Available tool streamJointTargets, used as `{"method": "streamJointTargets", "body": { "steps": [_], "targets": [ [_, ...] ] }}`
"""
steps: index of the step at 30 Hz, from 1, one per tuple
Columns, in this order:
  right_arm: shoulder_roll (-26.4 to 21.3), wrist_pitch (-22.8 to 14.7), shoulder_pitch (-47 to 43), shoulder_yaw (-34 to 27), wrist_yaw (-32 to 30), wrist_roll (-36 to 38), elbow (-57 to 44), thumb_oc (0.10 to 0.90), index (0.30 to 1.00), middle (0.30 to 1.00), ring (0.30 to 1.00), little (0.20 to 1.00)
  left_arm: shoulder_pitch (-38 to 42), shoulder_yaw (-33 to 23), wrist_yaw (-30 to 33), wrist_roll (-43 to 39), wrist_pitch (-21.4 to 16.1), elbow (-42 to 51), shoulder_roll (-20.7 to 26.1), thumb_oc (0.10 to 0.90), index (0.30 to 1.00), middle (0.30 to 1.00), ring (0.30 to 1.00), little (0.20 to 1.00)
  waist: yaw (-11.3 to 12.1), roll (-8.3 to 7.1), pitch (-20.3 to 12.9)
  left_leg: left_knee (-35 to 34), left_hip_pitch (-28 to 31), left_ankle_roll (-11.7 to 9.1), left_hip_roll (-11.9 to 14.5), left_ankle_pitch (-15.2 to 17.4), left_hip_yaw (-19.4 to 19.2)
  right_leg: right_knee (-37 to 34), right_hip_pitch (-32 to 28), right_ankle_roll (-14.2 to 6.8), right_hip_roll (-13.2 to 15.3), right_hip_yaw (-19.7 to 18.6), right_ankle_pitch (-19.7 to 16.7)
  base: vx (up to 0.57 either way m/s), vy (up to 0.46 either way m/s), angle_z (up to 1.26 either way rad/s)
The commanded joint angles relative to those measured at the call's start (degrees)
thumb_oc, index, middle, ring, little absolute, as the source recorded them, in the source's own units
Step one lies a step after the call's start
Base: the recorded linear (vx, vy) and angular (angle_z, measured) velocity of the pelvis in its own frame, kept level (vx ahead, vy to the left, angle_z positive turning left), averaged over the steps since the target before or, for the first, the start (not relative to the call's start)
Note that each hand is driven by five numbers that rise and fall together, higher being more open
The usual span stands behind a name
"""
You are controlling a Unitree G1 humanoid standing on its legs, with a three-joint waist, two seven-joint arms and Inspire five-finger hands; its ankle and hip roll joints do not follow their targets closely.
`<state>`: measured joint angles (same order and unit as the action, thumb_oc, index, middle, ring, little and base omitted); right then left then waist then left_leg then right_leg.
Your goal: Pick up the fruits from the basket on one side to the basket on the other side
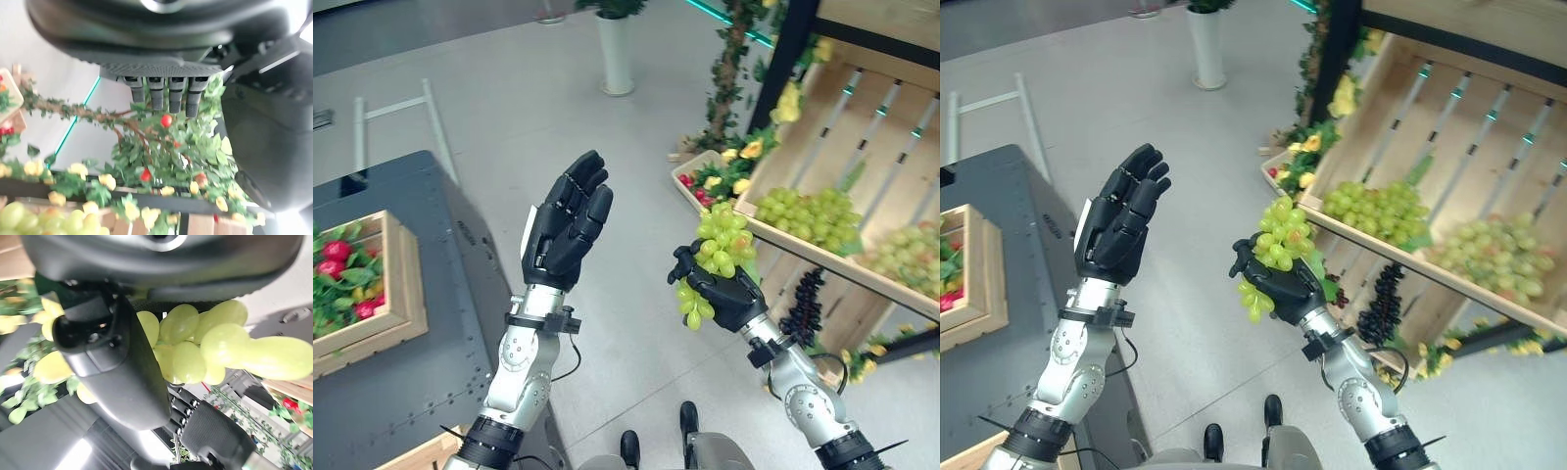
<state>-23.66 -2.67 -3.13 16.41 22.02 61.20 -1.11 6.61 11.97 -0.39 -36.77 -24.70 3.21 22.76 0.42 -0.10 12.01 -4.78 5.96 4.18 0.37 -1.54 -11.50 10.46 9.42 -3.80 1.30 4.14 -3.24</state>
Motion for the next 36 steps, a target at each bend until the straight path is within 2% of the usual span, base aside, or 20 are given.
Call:
{"method": "streamJointTargets", "body": {
  "steps": [1,4,5,8,9,12,14,16,19,21,24,29,30,33,36],
  "targets": [
    [3.2,-6.5,-4.0,-4.3,5.9,0.5,-8.8,0.400,0.300,0.300,0.300,0.300,4.1,-1.7,-1.4,0.5,-5.5,3.9,1.6,0.800,0.900,0.900,0.900,0.900,1.2,-1.77,-7.1,2.7,-6.1,-1.6,-3.1,2.7,9.4,1.4,-8.2,-3.2,4.9,1.3,6.3,0.00,-0.101,-0.37],
    [3.7,-5.1,-3.9,-4.2,5.5,-1.2,-9.7,0.400,0.300,0.300,0.300,0.300,3.6,-1.6,-0.7,2.0,-6.3,3.6,1.2,0.800,0.900,0.900,0.900,0.900,1.8,-2.27,-7.9,2.2,-5.9,-2.4,-2.7,2.8,8.2,-6.2,-10.9,-3.7,6.7,3.1,4.9,-0.01,-0.125,-0.30],
    [3.8,-3.1,-4.4,-3.9,6.2,-1.9,-10.1,0.400,0.300,0.300,0.300,0.300,3.2,-2.1,0.7,3.1,-6.8,3.7,1.2,0.800,0.900,0.900,0.900,0.900,2.1,-2.37,-8.3,1.5,-5.4,-2.8,-2.1,3.0,6.7,-9.0,-11.4,-4.4,8.5,4.8,2.9,-0.02,-0.211,-0.45],
    [2.7,-1.1,-5.6,-2.6,6.3,-3.0,-11.6,0.400,0.300,0.300,0.300,0.300,2.3,-3.5,2.2,2.9,-7.8,3.7,1.6,0.800,0.900,0.900,0.900,0.900,2.7,-2.58,-8.6,0.7,-4.4,-3.8,-0.5,3.2,4.0,-11.8,-12.1,-5.5,11.8,6.8,-0.5,-0.04,-0.245,-0.55],
    [2.6,-1.1,-5.7,-2.6,6.2,-3.0,-11.6,0.400,0.300,0.300,0.300,0.300,2.3,-3.6,2.3,3.0,-7.9,3.7,1.7,0.800,0.900,0.900,0.900,0.900,2.8,-2.60,-8.5,0.7,-4.3,-3.8,-0.4,3.2,3.8,-11.9,-12.1,-5.5,11.8,6.8,-0.6,-0.06,-0.312,-0.63],
    [0.3,0.1,-8.0,-3.1,7.2,-1.5,-11.4,0.400,0.300,0.300,0.300,0.300,2.2,-5.0,1.6,1.9,-8.4,3.0,1.9,0.800,0.900,0.900,0.900,0.900,2.5,-3.22,-8.6,0.1,-3.7,-4.9,2.0,2.7,1.9,-14.3,-12.3,-6.0,10.2,6.6,0.0,-0.03,-0.365,-0.64],
    [-0.7,0.9,-8.4,-4.0,8.1,0.3,-11.9,0.400,0.300,0.300,0.300,0.300,2.0,-5.4,1.6,1.9,-8.6,3.1,1.9,0.800,0.900,0.900,0.900,0.900,2.0,-3.56,-8.7,0.0,-3.7,-5.7,3.2,2.4,1.5,-15.1,-12.4,-5.4,8.9,5.8,0.4,-0.02,-0.293,-0.77],
    [-1.6,3.3,-8.5,-6.3,10.0,4.2,-13.6,0.400,0.300,0.300,0.300,0.300,1.9,-6.5,1.7,1.1,-9.1,2.8,1.3,0.800,0.900,0.900,0.900,0.900,1.0,-3.85,-8.3,0.3,-4.4,-6.9,5.5,1.0,1.5,-15.5,-11.7,-4.0,6.6,3.7,0.8,-0.05,-0.321,-0.41],
    [-1.4,4.8,-8.8,-7.7,12.9,7.9,-14.8,0.400,0.300,0.300,0.300,0.300,1.6,-7.3,1.1,0.7,-9.9,2.4,1.0,0.800,0.900,0.900,0.900,0.900,0.8,-4.01,-8.2,0.0,-4.5,-7.3,6.4,0.3,3.1,-15.5,-11.9,-2.8,5.0,2.6,1.4,-0.01,-0.200,-0.42],
    [-0.8,6.0,-9.6,-8.5,13.8,12.3,-17.1,0.400,0.300,0.300,0.300,0.300,2.0,-7.6,0.6,0.7,-9.4,2.7,0.7,0.800,0.900,0.900,0.900,0.900,1.0,-4.04,-8.1,-0.2,-5.0,-7.6,6.3,-0.1,5.6,-15.5,-12.4,-2.0,4.0,2.2,1.9,0.02,-0.138,-0.20],
    [0.3,3.4,-11.0,-9.5,13.4,16.3,-19.4,0.400,0.300,0.300,0.300,0.300,2.5,-7.2,0.3,1.0,-8.4,3.1,0.3,0.800,0.900,0.900,0.900,0.900,0.7,-3.73,-8.3,0.1,-5.0,-8.3,7.0,-0.3,5.6,-15.5,-12.7,-1.7,4.0,2.8,2.1,0.03,-0.031,-0.15],
    [2.7,-2.0,-13.6,-11.3,11.4,17.5,-23.9,0.400,0.300,0.300,0.300,0.300,3.6,-6.9,1.1,1.2,-6.7,3.1,0.3,0.800,0.900,0.900,0.900,0.900,0.3,-2.90,-9.0,-0.2,-4.5,-8.6,7.0,0.0,5.1,-15.5,-13.4,-2.2,5.1,4.3,2.3,0.06,0.053,0.12],
    [2.7,-3.6,-14.4,-11.5,9.8,17.4,-24.6,0.400,0.300,0.300,0.300,0.300,4.0,-6.7,1.7,1.3,-6.0,3.3,0.5,0.800,0.900,0.900,0.900,0.900,0.3,-2.72,-9.1,-0.2,-4.3,-8.6,6.9,0.3,5.1,-15.4,-13.4,-2.3,5.4,4.4,2.3,0.05,0.048,0.11],
    [2.7,-5.1,-16.2,-12.5,6.9,16.6,-25.0,0.400,0.300,0.300,0.300,0.300,4.7,-6.8,2.1,1.4,-5.2,3.1,0.8,0.800,0.900,0.900,0.900,0.900,0.3,-2.47,-9.6,-0.2,-3.7,-8.5,6.7,0.8,5.2,-15.2,-13.7,-2.7,6.0,4.4,2.4,0.09,0.071,0.05],
    [2.2,-6.6,-18.0,-14.2,0.3,14.9,-23.3,0.400,0.300,0.300,0.300,0.300,4.8,-6.3,2.4,0.9,-4.5,2.8,0.9,0.800,0.900,0.900,0.900,0.900,0.4,-2.31,-10.2,-0.2,-2.9,-8.5,6.5,1.6,5.4,-15.3,-14.2,-3.0,6.6,4.3,2.5,0.09,0.054,0.00]
  ]
}}
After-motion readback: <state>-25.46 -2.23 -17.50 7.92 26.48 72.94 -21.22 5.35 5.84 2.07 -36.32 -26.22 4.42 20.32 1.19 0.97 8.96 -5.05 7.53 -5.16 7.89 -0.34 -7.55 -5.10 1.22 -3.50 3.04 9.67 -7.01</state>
